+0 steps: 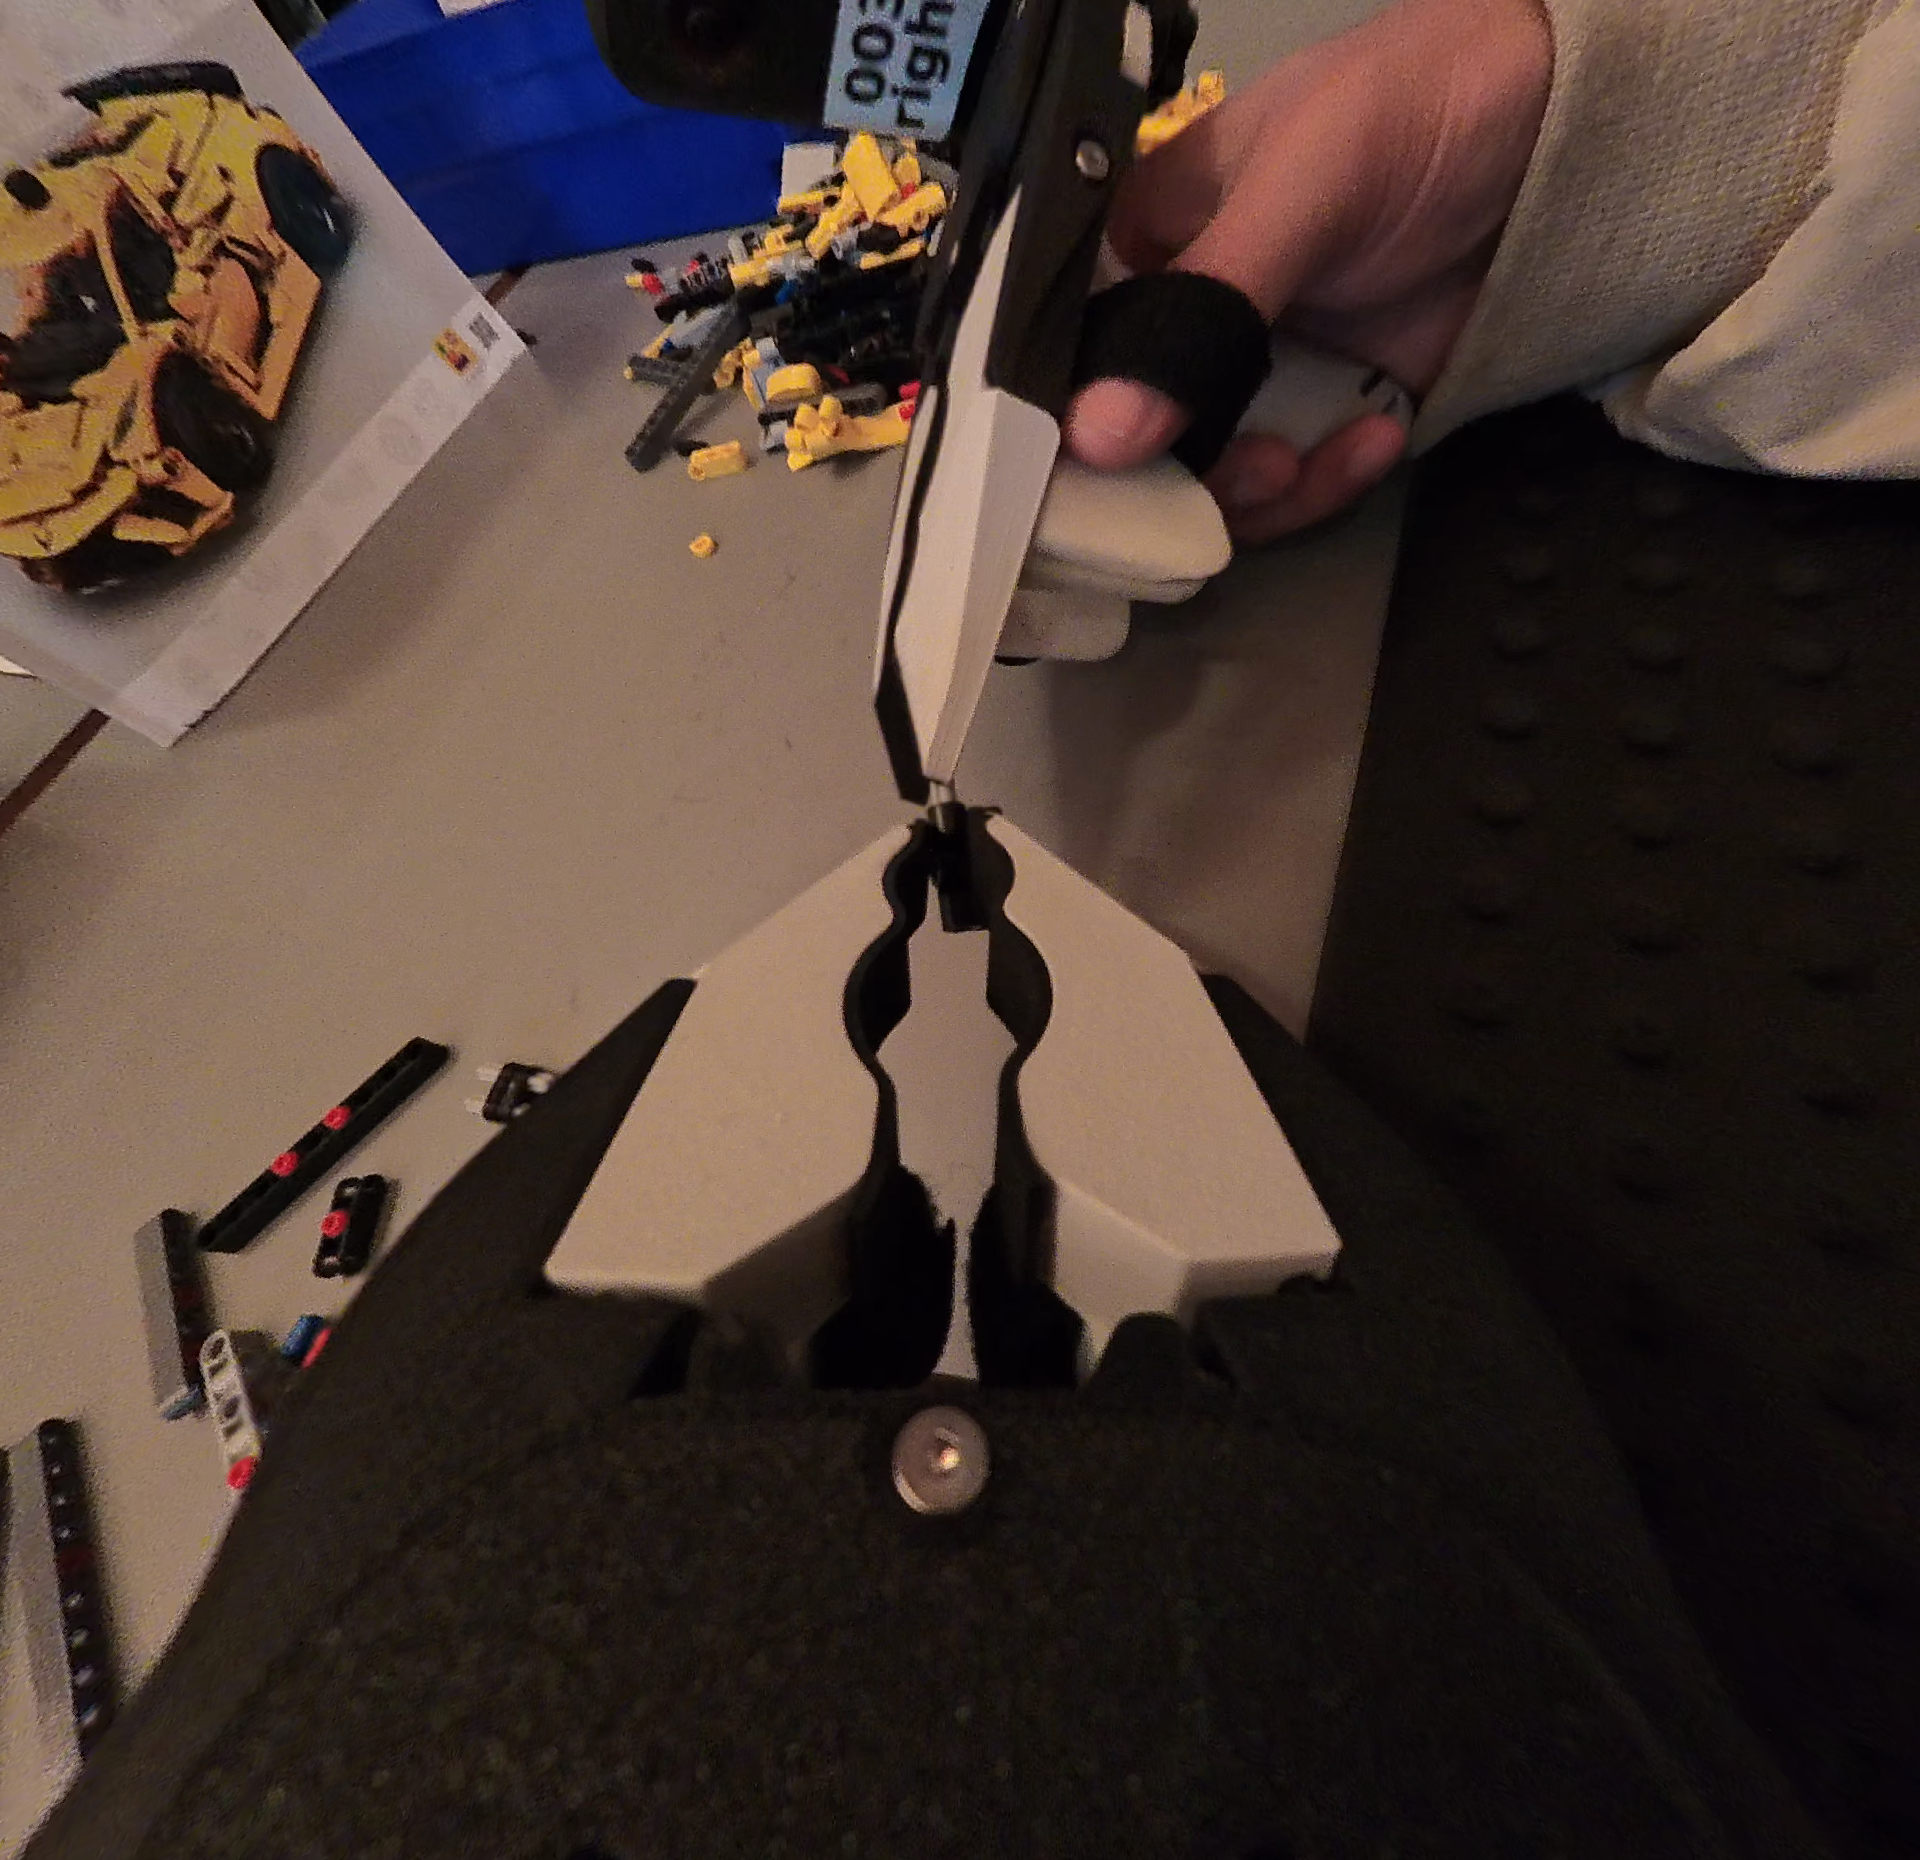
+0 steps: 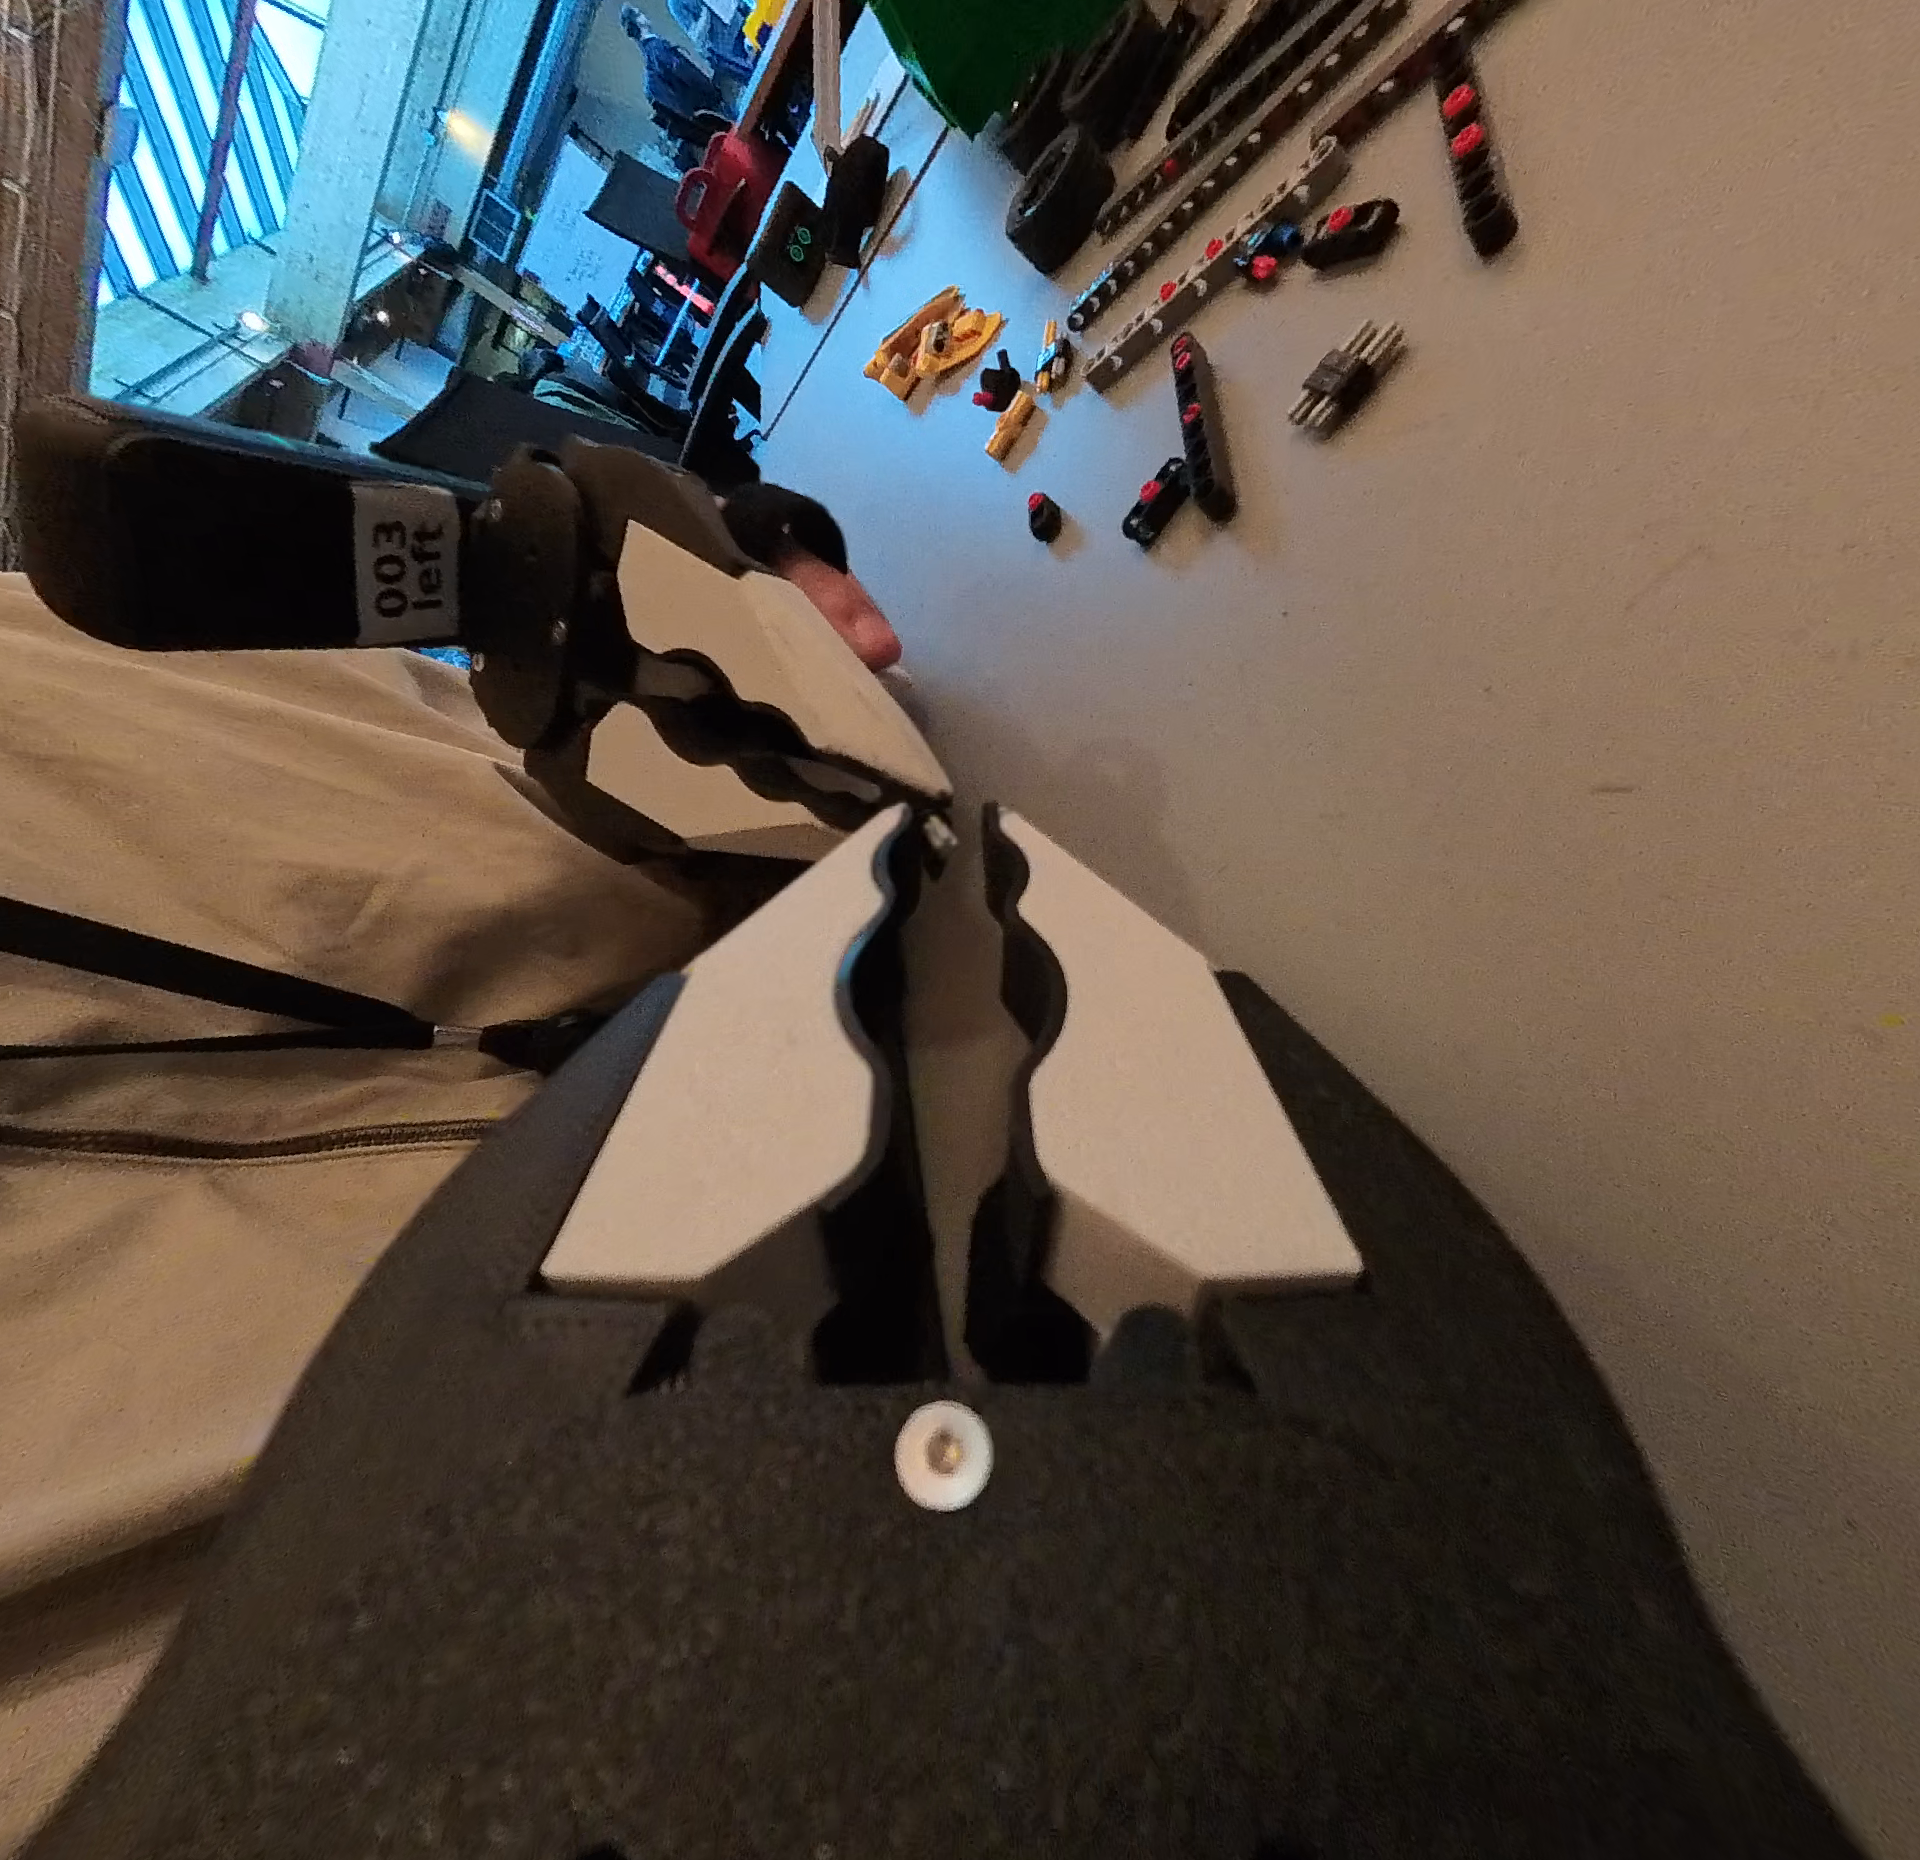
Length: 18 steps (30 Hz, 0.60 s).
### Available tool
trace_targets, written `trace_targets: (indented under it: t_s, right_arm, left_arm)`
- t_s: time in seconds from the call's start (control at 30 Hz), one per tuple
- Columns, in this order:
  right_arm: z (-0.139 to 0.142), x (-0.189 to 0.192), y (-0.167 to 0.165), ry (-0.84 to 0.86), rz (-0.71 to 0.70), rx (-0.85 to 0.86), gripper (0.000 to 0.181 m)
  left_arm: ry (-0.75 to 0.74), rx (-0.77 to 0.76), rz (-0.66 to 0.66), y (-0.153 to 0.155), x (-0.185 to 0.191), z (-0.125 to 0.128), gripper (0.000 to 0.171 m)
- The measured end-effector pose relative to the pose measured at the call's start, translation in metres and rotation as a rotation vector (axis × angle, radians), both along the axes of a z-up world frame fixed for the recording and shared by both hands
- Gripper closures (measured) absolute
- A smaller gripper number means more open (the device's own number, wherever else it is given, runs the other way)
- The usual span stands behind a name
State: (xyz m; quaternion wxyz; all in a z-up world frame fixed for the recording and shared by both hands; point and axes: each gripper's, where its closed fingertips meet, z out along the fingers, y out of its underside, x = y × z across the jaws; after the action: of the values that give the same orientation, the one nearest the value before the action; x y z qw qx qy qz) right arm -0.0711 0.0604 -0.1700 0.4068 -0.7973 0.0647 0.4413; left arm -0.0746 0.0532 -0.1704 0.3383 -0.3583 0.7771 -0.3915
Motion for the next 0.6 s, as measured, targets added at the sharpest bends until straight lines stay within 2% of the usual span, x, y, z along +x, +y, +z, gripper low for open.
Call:
trace_targets:
  t_s: [0.1,0.27,0.37,0.4,0.5,0.57,0.6]
  right_arm:
    - [0.001,-0.006,0.0,0.012,0.022,0.002,0.177]
    - [-0.001,-0.006,-0.001,-0.016,0.019,-0.002,0.177]
    - [-0.001,-0.011,-0.003,-0.024,0.045,0.001,0.177]
    - [-0.001,-0.011,-0.002,-0.028,0.042,-0.003,0.177]
    - [0.0,-0.013,-0.006,-0.033,0.065,-0.013,0.177]
    - [0.009,-0.013,-0.011,-0.001,0.106,0.009,0.178]
    - [0.01,-0.004,-0.011,-0.011,0.074,0.004,0.178]
  left_arm:
    - [0.004,0.005,0.002,0.001,0.0,-0.001,0.164]
    - [0.0,0.002,0.002,0.0,0.001,-0.003,0.164]
    - [0.012,-0.014,-0.011,-0.003,0.0,-0.003,0.157]
    - [0.012,-0.007,-0.02,-0.004,-0.001,-0.005,0.164]
    - [-0.029,0.062,-0.037,-0.006,-0.002,-0.004,0.164]
    - [-0.058,0.043,-0.057,-0.01,-0.004,0.004,0.164]
    - [-0.017,0.062,-0.054,-0.006,-0.006,-0.003,0.164]
